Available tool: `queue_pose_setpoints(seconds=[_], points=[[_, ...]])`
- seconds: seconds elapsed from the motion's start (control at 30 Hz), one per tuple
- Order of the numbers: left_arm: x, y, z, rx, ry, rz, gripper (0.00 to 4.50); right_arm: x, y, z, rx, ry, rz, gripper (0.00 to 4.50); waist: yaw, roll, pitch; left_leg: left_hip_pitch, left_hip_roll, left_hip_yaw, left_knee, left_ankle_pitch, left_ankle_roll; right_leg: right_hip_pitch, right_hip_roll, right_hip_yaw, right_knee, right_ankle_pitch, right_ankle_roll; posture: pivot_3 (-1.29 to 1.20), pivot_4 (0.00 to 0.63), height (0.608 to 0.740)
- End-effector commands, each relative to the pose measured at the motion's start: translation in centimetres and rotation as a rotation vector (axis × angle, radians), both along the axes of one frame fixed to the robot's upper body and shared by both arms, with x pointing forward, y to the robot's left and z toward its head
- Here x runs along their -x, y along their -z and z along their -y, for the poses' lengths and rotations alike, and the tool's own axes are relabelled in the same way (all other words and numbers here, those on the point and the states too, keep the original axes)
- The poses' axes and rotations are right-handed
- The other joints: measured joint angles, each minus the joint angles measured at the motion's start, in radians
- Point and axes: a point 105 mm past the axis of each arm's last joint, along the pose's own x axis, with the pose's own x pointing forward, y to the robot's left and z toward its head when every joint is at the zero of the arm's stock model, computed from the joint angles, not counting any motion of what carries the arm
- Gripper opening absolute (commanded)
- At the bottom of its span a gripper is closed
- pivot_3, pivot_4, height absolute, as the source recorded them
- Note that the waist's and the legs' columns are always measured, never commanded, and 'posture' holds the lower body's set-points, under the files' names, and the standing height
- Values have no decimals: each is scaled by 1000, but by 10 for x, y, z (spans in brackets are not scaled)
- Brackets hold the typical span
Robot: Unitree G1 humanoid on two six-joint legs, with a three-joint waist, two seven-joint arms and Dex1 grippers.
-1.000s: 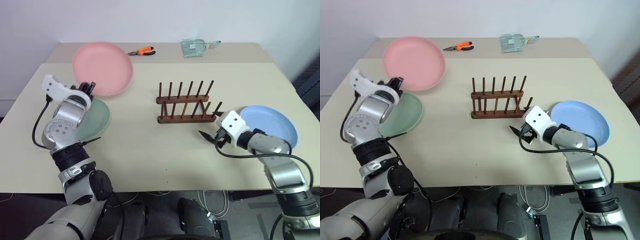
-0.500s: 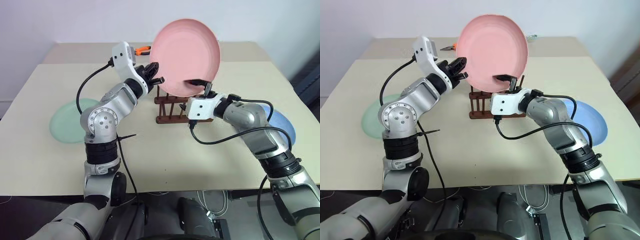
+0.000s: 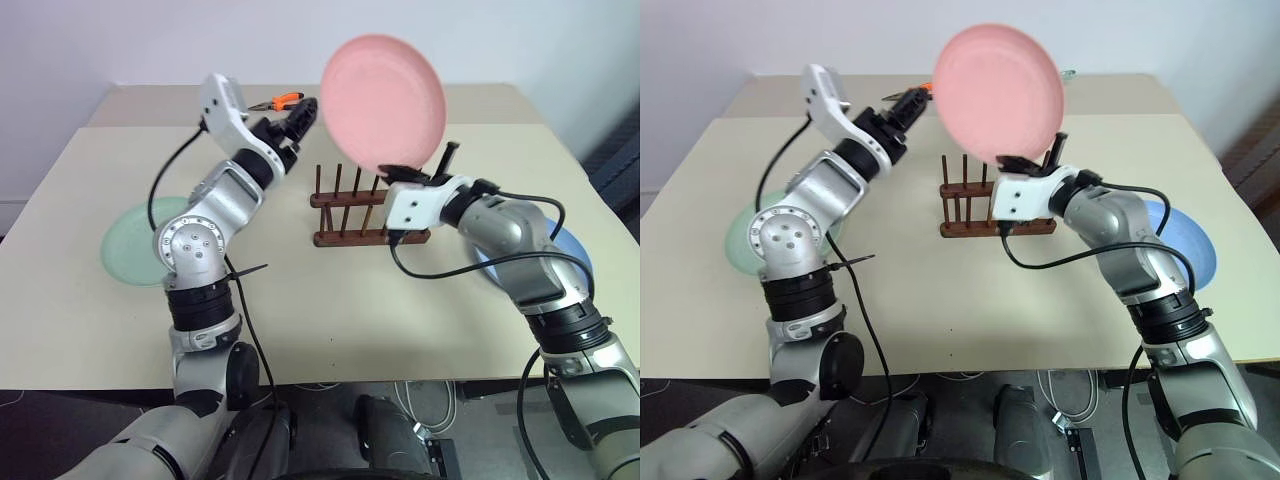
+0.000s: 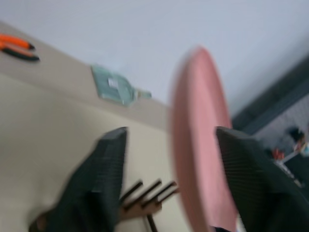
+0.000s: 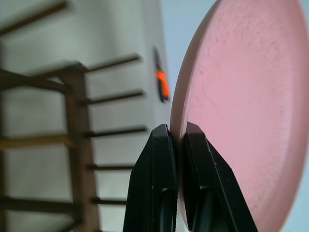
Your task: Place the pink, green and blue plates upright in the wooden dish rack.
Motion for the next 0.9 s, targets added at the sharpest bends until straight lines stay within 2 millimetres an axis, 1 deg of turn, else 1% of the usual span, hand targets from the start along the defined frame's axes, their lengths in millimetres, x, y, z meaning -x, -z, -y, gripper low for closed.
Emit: queue_pose_setpoints(seconds=[0.03,0.07,0.1,0.13,0.17,0.2,0.27,0.33,0.43,0.5,0.57,0.7,0.77,0.87,0.9], points=[[-3,-13,-29,-67,-109,109,3030,18,-39,8,-322,-71,-61,0,-2,0,0,0,0,0,0,0,0,0,0,0,0,0,0,0,150,740],[-5,-10,-38,-111,-137,120,3030,23,-42,12,-430,-99,-132,0,-2,0,0,0,0,0,-1,0,1,0,1,0,0,0,0,0,150,740],[-6,-2,-47,-200,-156,136,3030,30,-45,18,-570,-142,-237,0,-2,0,0,0,0,0,-1,-1,2,0,1,0,0,0,0,0,150,740],[-5,5,-51,-271,-153,148,3030,37,-46,20,-653,-187,-319,0,-2,1,0,0,0,0,-1,-1,2,0,1,0,0,0,0,0,150,740],[-3,12,-51,-334,-120,160,3030,45,-45,21,-728,-239,-401,0,-1,1,0,0,1,0,-1,-1,2,0,1,0,0,0,0,0,150,740],[3,22,-46,-379,-48,169,3030,53,-45,22,-816,-293,-493,0,0,1,0,0,0,-1,-1,-1,3,0,0,0,0,0,0,0,150,740],[18,39,-35,-433,107,191,3030,62,-45,23,-921,-368,-610,0,3,2,0,0,0,-1,-1,-2,3,0,0,0,0,0,-1,0,150,740],[44,61,-19,-539,292,231,3030,58,-44,31,-1008,-368,-668,0,1,2,0,0,0,-1,-1,-2,4,0,0,0,0,-1,-3,0,150,740],[66,82,-8,-615,443,244,3030,53,-42,38,-1067,-344,-705,0,-1,3,1,0,1,0,-1,-2,4,-1,0,0,0,-2,-5,0,150,740],[78,88,-2,-612,512,247,3030,52,-42,43,-1110,-352,-732,0,0,4,2,0,1,0,-1,-2,4,-1,0,0,0,-2,-5,0,150,740],[84,90,2,-606,543,255,3030,51,-41,45,-1130,-353,-749,0,0,5,2,0,1,0,-1,-2,4,-1,0,0,0,-2,-5,0,150,740],[100,89,15,-589,627,294,3030,42,-30,55,-1176,-299,-786,0,0,5,2,0,1,0,-1,-2,4,-1,0,0,0,-2,-5,0,150,740],[106,90,19,-593,661,299,3030,36,-25,60,-1204,-273,-804,0,0,5,2,0,1,0,-1,-2,4,-1,0,0,0,-2,-5,0,150,740],[108,92,21,-609,678,301,3030,31,-21,64,-1242,-268,-833,0,-1,5,2,0,1,0,-1,-2,4,-1,0,0,0,-2,-5,0,150,740],[109,93,21,-614,680,298,3053,30,-20,65,-1253,-263,-834,343,-1,6,2,0,1,1,-1,-2,4,-1,0,0,0,-2,-5,0,150,740]])
